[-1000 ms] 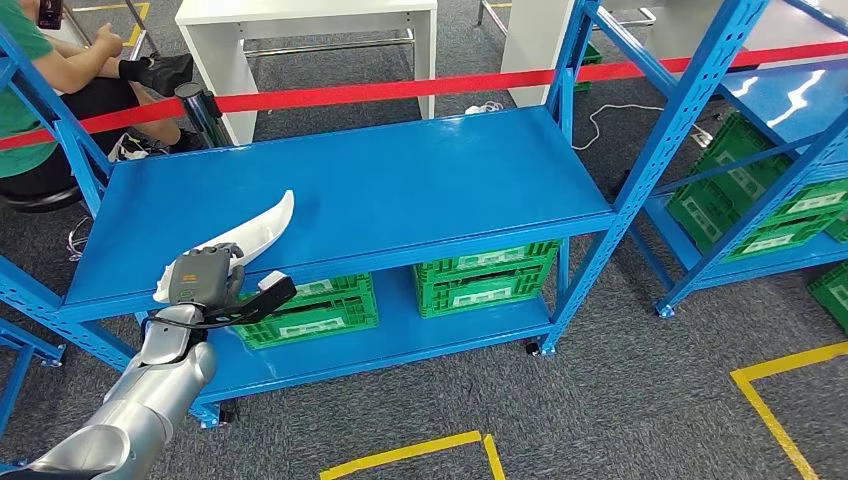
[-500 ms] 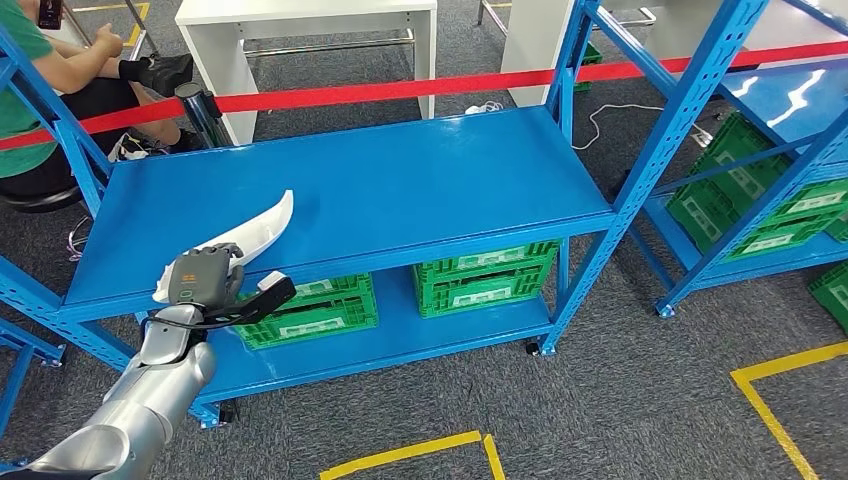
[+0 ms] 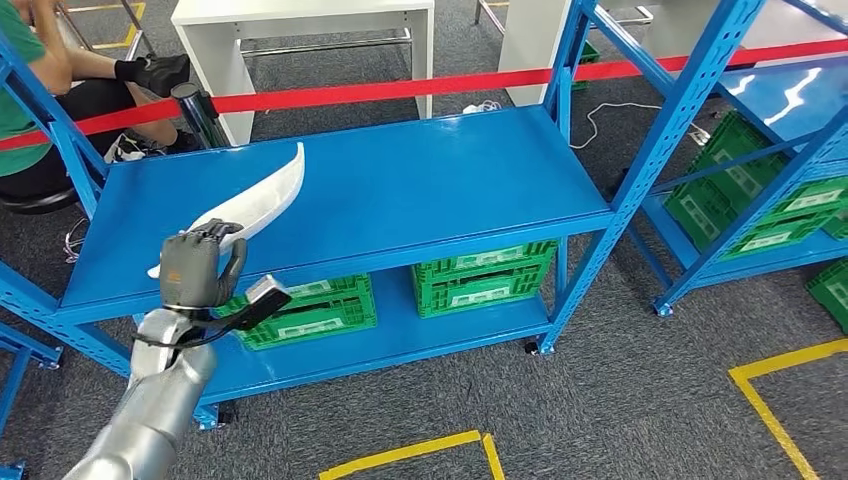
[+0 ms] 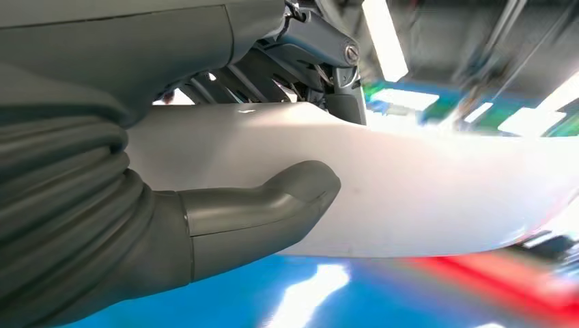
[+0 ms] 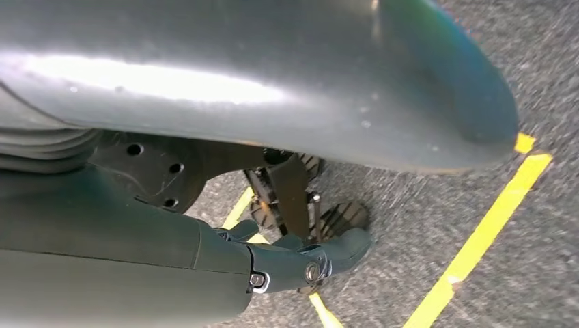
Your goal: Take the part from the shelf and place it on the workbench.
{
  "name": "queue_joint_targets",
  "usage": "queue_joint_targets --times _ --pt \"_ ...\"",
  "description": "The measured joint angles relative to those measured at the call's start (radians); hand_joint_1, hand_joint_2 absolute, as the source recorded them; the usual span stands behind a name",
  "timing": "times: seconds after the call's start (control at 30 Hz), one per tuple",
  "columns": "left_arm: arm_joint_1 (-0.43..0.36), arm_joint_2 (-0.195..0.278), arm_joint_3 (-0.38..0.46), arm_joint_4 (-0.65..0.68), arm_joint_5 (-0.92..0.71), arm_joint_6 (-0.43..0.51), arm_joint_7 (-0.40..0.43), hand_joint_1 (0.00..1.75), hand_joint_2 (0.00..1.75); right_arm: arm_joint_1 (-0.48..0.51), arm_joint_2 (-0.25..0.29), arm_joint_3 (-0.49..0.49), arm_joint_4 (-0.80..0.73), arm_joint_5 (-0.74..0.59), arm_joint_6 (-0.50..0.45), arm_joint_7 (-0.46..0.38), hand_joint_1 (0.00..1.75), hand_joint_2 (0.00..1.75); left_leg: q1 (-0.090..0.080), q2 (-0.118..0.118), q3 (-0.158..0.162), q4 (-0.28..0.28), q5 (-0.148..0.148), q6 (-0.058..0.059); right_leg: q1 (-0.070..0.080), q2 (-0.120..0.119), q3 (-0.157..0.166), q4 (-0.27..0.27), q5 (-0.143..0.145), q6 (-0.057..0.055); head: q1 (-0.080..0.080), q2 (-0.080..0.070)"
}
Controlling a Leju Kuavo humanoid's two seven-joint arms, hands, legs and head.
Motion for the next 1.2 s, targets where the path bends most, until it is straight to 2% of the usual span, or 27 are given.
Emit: queue_joint_targets --times 0.07,0.1,0.2,0.23,0.27,0.33,0.37,0.4,0.43,0.5,0.53,0.57,0.7,0.73,0.77,0.83,0.87,0.9,0.93,0.97,1.0,1.07,1.13,1.2 --pt "0.106 -0.002 -0.046 -0.228 0.174 -0.051 -0.003 1.75 1.75 0.006 0.0 0.0 0.0 0.006 -0.001 0.006 0.0 0.0 -0.002 0.002 0.0 0.002 -0.004 0.004 -0.003 0.001 0.001 -0.001 -0.002 0.004 0.0 0.0" --pt "0.149 -0.003 -0.063 -0.318 0.21 -0.065 0.016 1.75 1.75 0.008 0.0 0.0 0.0 0.009 0.0 0.006 0.0 0.0 -0.003 0.001 0.0 0.002 -0.005 0.006 -0.004 0.0 0.001 -0.001 -0.003 0.006 0.0 0.0" --pt "0.238 -0.002 -0.092 -0.508 0.216 -0.082 0.029 1.75 1.75 0.008 0.0 0.0 0.0 0.015 0.002 0.006 0.0 0.0 0.001 0.001 0.007 -0.009 -0.003 0.016 -0.006 -0.002 0.002 0.004 -0.01 0.013 0.0 0.0" --pt "0.254 -0.002 -0.098 -0.55 0.217 -0.084 0.025 1.75 1.75 0.008 -0.001 0.0 0.0 0.016 0.002 0.006 0.0 0.0 0.004 0.001 0.012 -0.016 -0.001 0.021 -0.006 -0.002 -0.007 0.027 -0.024 0.015 0.001 0.0" --pt "0.266 -0.002 -0.103 -0.581 0.221 -0.084 0.019 1.75 1.75 0.008 -0.001 0.0 0.0 0.016 0.002 0.006 0.0 0.0 0.007 0.002 0.016 -0.022 0.001 0.026 -0.006 -0.002 -0.027 0.069 -0.047 0.017 0.002 0.0" --pt "0.28 -0.002 -0.108 -0.618 0.231 -0.082 0.006 1.75 1.75 0.008 -0.001 0.0 0.0 0.016 0.002 0.006 0.0 0.0 0.007 0.002 0.018 -0.023 -0.001 0.03 -0.007 -0.002 -0.1 0.204 -0.105 0.02 0.003 0.0" --pt "0.288 -0.001 -0.109 -0.629 0.233 -0.082 0.002 1.75 1.75 0.008 -0.002 0.0 0.0 0.016 0.002 0.006 0.0 0.0 0.007 0.002 0.019 -0.021 -0.003 0.029 -0.007 -0.002 -0.136 0.264 -0.122 0.022 0.003 0.0" --pt "0.296 -0.001 -0.11 -0.639 0.234 -0.082 0.0 1.75 1.75 0.008 -0.002 0.0 0.0 0.016 0.002 0.006 0.0 0.0 0.008 0.001 0.019 -0.02 -0.005 0.027 -0.008 -0.002 -0.158 0.295 -0.119 0.024 0.003 0.0" --pt "0.301 -0.001 -0.111 -0.647 0.234 -0.082 -0.001 1.75 1.75 0.008 -0.002 0.0 0.0 0.016 0.002 0.006 0.0 0.0 0.01 0.0 0.021 -0.017 -0.009 0.023 -0.01 -0.003 -0.161 0.286 -0.094 0.026 0.003 0.0" --pt "0.307 -0.001 -0.112 -0.661 0.234 -0.082 -0.003 1.75 1.75 0.008 -0.004 0.0 0.0 0.016 0.002 0.006 0.0 0.0 0.016 -0.003 0.024 -0.006 -0.019 0.01 -0.015 -0.005 -0.115 0.169 -0.017 0.03 0.003 0.0" --pt "0.308 -0.001 -0.113 -0.667 0.234 -0.082 -0.003 1.75 1.75 0.007 -0.005 0.0 0.001 0.016 0.002 0.006 0.0 0.0 0.017 -0.005 0.021 0.002 -0.026 0.002 -0.014 -0.004 -0.087 0.11 0.009 0.03 0.004 0.0" --pt "0.308 -0.001 -0.113 -0.673 0.234 -0.082 -0.003 1.75 1.75 0.007 -0.005 0.0 0.001 0.016 0.002 0.006 0.0 0.0 0.017 -0.006 0.019 0.008 -0.032 -0.006 -0.013 -0.003 -0.068 0.071 0.02 0.026 0.005 0.0" --pt "0.311 -0.001 -0.117 -0.687 0.235 -0.082 -0.004 1.75 1.75 0.006 -0.006 0.0 0.002 0.016 0.002 0.006 0.0 0.0 0.015 -0.008 0.02 0.019 -0.046 -0.032 -0.011 0.001 -0.059 0.055 0.004 -0.011 0.004 0.0" --pt "0.311 0.0 -0.118 -0.69 0.235 -0.082 -0.005 1.75 1.75 0.005 -0.006 0.0 0.002 0.017 0.002 0.006 0.0 0.0 0.016 -0.007 0.015 0.034 -0.059 -0.037 -0.011 0.0 -0.059 0.053 0.006 -0.018 0.003 0.0" --pt "0.312 0.0 -0.118 -0.692 0.235 -0.082 -0.008 1.75 1.75 0.005 -0.006 0.0 0.002 0.017 0.003 0.005 0.0 0.0 0.017 -0.006 0.002 0.068 -0.083 -0.041 -0.011 0.0 -0.058 0.051 0.009 -0.024 0.002 0.0" --pt "0.324 0.001 -0.118 -0.698 0.235 -0.082 -0.014 1.75 1.75 0.005 -0.006 0.0 0.002 0.02 0.01 0.002 0.0 0.0 0.016 -0.005 -0.048 0.183 -0.151 -0.044 -0.008 -0.001 -0.057 0.05 0.01 -0.031 0.001 0.0" --pt "0.335 0.002 -0.119 -0.704 0.235 -0.082 -0.019 1.75 1.75 0.006 -0.006 0.0 0.002 0.022 0.014 0.001 0.0 0.0 0.016 -0.005 -0.073 0.241 -0.175 -0.044 -0.006 0.0 -0.057 0.05 0.009 -0.033 0.001 0.0" --pt "0.349 0.002 -0.119 -0.709 0.235 -0.082 -0.022 1.75 1.75 0.006 -0.006 0.0 0.002 0.024 0.018 0.0 0.0 0.0 0.016 -0.005 -0.089 0.275 -0.18 -0.043 -0.004 0.001 -0.057 0.05 0.009 -0.034 0.001 0.0" --pt "0.362 0.004 -0.119 -0.715 0.235 -0.083 -0.025 1.75 1.75 0.007 -0.006 0.0 0.002 0.026 0.021 0.0 0.0 0.0 0.016 -0.005 -0.089 0.273 -0.163 -0.04 -0.001 0.001 -0.057 0.051 0.008 -0.034 0.001 0.0" --pt "0.371 0.004 -0.118 -0.721 0.236 -0.085 -0.028 1.75 1.75 0.007 -0.007 0.001 0.002 0.027 0.023 -0.001 0.0 0.0 0.015 -0.005 -0.073 0.237 -0.132 -0.035 0.001 0.002 -0.057 0.051 0.008 -0.035 0.001 0.0" --pt "0.378 0.005 -0.118 -0.726 0.238 -0.088 -0.03 1.75 1.75 0.007 -0.007 0.001 0.002 0.027 0.024 -0.002 0.0 0.0 0.013 -0.005 -0.045 0.174 -0.096 -0.028 0.002 0.002 -0.057 0.052 0.008 -0.035 0.001 0.0" --pt "0.384 0.006 -0.118 -0.735 0.242 -0.092 -0.035 1.75 1.75 0.005 -0.006 0.002 0.002 0.028 0.025 -0.003 0.0 0.0 0.005 -0.005 0.011 0.061 -0.048 -0.018 0.005 0.002 -0.057 0.051 0.01 -0.031 0.001 0.0" --pt "0.388 0.008 -0.117 -0.739 0.245 -0.093 -0.037 1.75 1.75 0.004 -0.006 0.005 0.002 0.032 0.023 -0.002 0.0 0.0 -0.003 -0.005 0.03 0.018 -0.036 -0.014 0.005 0.0 -0.058 0.048 0.016 -0.022 0.002 0.0" --pt "0.391 0.011 -0.112 -0.739 0.256 -0.09 -0.044 1.75 1.75 0.003 -0.006 0.012 0.002 0.042 0.011 -0.001 0.0 0.0 0.0 -0.004 0.026 0.009 -0.026 -0.006 0.004 0.0 -0.058 0.047 0.02 -0.01 0.002 0.0"
